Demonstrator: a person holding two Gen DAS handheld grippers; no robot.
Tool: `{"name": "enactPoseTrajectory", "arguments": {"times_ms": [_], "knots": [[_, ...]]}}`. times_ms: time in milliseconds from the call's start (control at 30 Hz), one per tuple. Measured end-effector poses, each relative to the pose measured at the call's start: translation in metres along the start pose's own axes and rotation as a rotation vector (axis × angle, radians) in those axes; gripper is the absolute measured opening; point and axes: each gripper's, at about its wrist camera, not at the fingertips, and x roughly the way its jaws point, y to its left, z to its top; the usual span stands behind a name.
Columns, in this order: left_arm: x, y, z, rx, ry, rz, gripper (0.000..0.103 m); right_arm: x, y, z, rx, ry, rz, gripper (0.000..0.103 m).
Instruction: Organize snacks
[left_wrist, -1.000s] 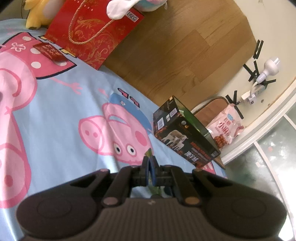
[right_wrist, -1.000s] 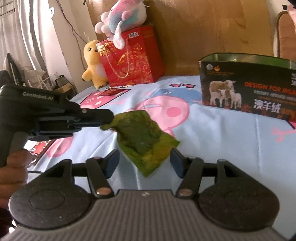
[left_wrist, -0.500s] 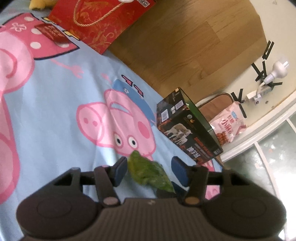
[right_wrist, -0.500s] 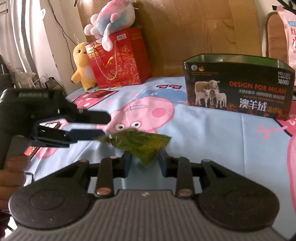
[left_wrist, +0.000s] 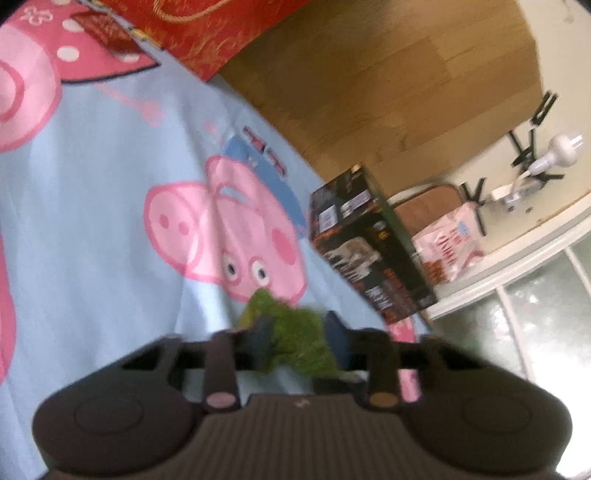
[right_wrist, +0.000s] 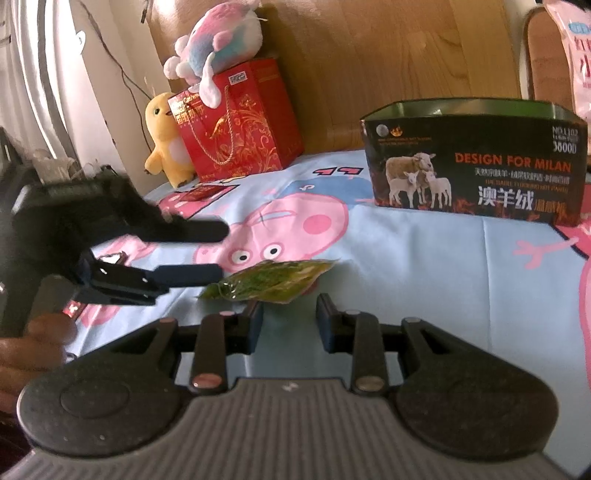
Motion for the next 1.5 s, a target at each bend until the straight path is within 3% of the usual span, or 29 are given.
{"name": "enactPoseTrajectory", "arguments": {"times_ms": [67, 133, 267, 467, 900, 967, 1067, 1500], "knots": [[0.006, 0.005, 0.0, -0.009, 0.022, 0.02, 0.003, -0.001, -0.011, 0.002, 0.073, 0.018, 0.093, 0.036], [0.007, 0.012, -0.001, -0.036, 0.026, 0.004, 0.003, -0.002, -0.023, 0.003, 0.167, 0.027, 0.169, 0.036], [0.007, 0.014, -0.001, -0.035, 0.028, 0.002, 0.003, 0.001, -0.043, 0.005, 0.314, 0.032, 0.241, 0.037], [0.006, 0.019, 0.002, -0.062, 0.038, -0.017, 0.003, 0.004, -0.058, 0.006, 0.453, 0.037, 0.293, 0.041], [0.007, 0.023, 0.002, -0.069, 0.037, -0.019, 0.005, 0.047, -0.049, 0.037, 0.402, 0.085, 0.21, 0.039], [0.008, 0.021, 0.001, -0.06, 0.033, -0.014, 0.005, 0.052, -0.05, 0.036, 0.39, 0.103, 0.192, 0.026], [0.008, 0.019, 0.0, -0.049, 0.03, -0.005, 0.005, 0.054, -0.052, 0.036, 0.406, 0.109, 0.215, 0.018], [0.032, -0.022, -0.025, 0.096, 0.146, -0.024, 0.005, -0.017, -0.06, 0.011, 0.332, 0.034, 0.125, 0.017]]}}
